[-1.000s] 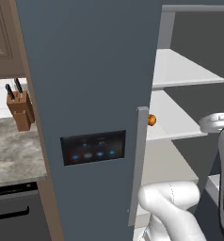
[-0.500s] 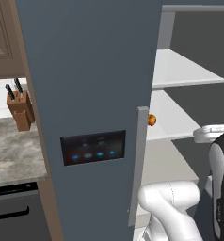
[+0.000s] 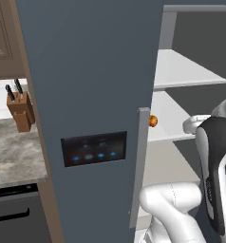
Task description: Retrieve the orange and peach from the fridge and place them into the bowl on the dining table.
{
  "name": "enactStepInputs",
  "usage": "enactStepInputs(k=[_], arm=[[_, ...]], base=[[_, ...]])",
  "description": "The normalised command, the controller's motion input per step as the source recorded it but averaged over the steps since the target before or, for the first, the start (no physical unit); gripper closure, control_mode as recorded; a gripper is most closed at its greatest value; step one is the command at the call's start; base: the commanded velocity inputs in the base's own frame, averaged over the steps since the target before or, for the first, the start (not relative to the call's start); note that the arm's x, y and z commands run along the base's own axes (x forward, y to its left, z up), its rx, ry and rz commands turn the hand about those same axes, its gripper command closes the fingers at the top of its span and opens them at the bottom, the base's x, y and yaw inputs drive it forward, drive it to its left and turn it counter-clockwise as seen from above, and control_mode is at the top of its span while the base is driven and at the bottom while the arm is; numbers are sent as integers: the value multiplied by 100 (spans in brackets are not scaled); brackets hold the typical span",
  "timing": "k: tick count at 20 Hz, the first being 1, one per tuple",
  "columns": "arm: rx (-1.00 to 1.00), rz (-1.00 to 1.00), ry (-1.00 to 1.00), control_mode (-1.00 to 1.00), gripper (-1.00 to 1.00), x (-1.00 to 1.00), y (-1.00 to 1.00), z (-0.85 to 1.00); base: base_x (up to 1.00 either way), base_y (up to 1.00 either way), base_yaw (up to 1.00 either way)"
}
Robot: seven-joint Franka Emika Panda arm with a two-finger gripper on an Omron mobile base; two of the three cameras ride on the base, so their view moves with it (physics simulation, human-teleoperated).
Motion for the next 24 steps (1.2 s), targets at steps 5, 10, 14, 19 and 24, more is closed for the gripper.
enactStepInputs(k=[5,10,14,19,24], arm=[[1,3,12,-100,-100,55,0,-31],[1,5,7,-100,-100,49,0,-49],[2,9,0,-100,-100,38,0,-46],[3,11,-3,-100,-100,31,-2,-27],[0,11,-10,-100,-100,33,0,-10]], base=[[0,0,0],[0,0,0],[0,0,0],[0,0,0],[0,0,0]])
